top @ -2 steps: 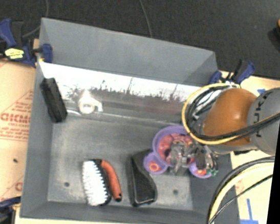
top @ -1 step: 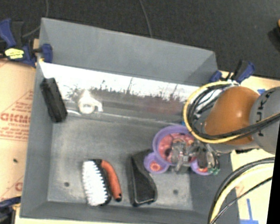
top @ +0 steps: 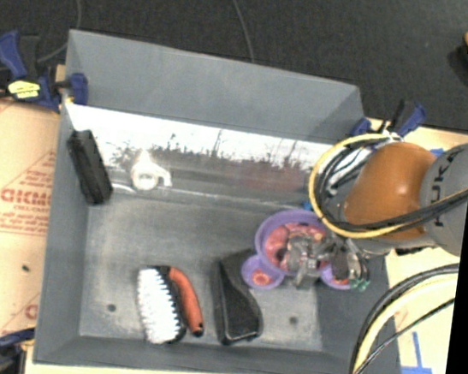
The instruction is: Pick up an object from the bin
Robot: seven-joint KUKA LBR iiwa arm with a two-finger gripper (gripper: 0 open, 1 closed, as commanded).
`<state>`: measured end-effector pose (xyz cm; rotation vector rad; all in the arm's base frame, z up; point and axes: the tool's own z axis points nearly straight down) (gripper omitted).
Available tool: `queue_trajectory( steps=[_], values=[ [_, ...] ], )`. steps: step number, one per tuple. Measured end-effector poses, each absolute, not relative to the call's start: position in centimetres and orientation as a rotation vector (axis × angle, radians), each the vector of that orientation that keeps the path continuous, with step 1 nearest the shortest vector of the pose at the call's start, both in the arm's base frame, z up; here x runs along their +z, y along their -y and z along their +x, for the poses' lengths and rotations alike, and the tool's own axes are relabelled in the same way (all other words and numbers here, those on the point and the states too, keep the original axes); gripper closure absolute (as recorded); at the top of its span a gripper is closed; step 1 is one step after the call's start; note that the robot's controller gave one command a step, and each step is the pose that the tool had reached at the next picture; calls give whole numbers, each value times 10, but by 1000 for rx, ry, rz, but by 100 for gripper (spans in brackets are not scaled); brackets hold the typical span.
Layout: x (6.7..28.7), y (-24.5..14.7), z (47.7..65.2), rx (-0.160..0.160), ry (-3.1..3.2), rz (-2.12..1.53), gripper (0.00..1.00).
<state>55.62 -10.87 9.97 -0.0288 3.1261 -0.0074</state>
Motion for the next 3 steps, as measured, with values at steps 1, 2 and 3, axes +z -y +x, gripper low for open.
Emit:
queue_trajectory(
  steps=[1, 2, 3],
  values=[
    [107, 109, 555, -6, -3130, -29, 100],
    [127, 109, 554, -6, -3133, -29, 100],
    [144, 109, 557, -10, -3122, -28, 100]
  ],
)
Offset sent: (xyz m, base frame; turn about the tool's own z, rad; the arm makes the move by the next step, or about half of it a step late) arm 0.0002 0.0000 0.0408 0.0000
